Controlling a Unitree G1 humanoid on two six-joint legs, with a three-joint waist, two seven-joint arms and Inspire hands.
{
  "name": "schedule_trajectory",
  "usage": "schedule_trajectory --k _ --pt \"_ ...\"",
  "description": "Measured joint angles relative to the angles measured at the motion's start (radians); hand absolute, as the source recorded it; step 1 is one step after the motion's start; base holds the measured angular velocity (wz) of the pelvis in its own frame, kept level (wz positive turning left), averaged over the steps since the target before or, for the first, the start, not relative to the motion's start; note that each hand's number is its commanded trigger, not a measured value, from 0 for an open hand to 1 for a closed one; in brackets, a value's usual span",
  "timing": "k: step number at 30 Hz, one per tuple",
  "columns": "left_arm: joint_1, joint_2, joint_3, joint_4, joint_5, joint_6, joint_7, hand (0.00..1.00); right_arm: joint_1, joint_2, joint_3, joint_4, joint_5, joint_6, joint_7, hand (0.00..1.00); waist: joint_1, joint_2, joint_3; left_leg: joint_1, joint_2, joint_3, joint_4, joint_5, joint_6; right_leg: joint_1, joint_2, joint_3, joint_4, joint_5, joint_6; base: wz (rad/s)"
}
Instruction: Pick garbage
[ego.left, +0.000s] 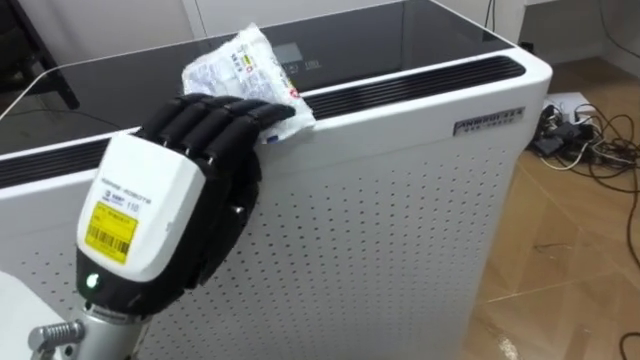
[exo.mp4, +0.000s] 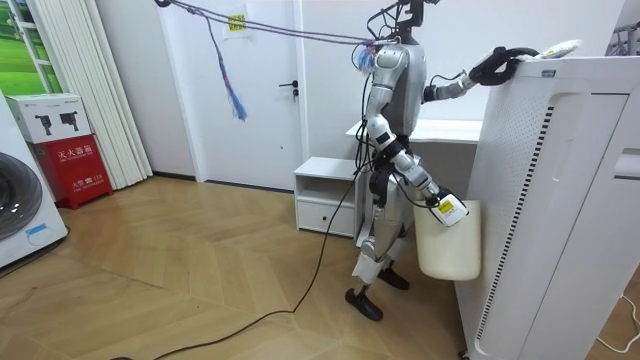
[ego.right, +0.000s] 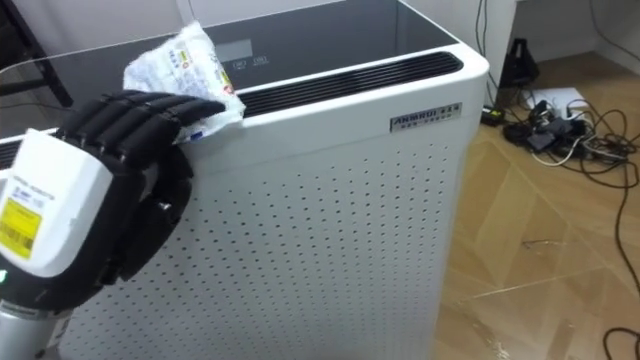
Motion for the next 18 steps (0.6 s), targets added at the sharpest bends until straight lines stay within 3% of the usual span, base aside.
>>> schedule_trajectory --k 8,18 --pt "-0.029 0.000 -0.001 0.004 -0.005 0.021 0.038 1.00 -0.002 -0.002 -0.001 0.000 -0.002 0.000 0.001 1.00 -0.014 -0.003 -0.0017 0.010 0.001 0.003 0.000 0.000 0.000 0.003 0.000 0.003 0.013 -0.002 0.000 -0.01" --pt "-0.028 -0.003 0.000 0.002 -0.029 0.022 0.055 1.00 -0.003 -0.004 -0.013 -0.003 -0.002 0.000 0.003 1.00 -0.015 0.004 -0.0057 0.016 0.001 0.002 -0.005 0.000 0.000 0.008 0.000 0.003 0.009 -0.003 -0.001 0.00"
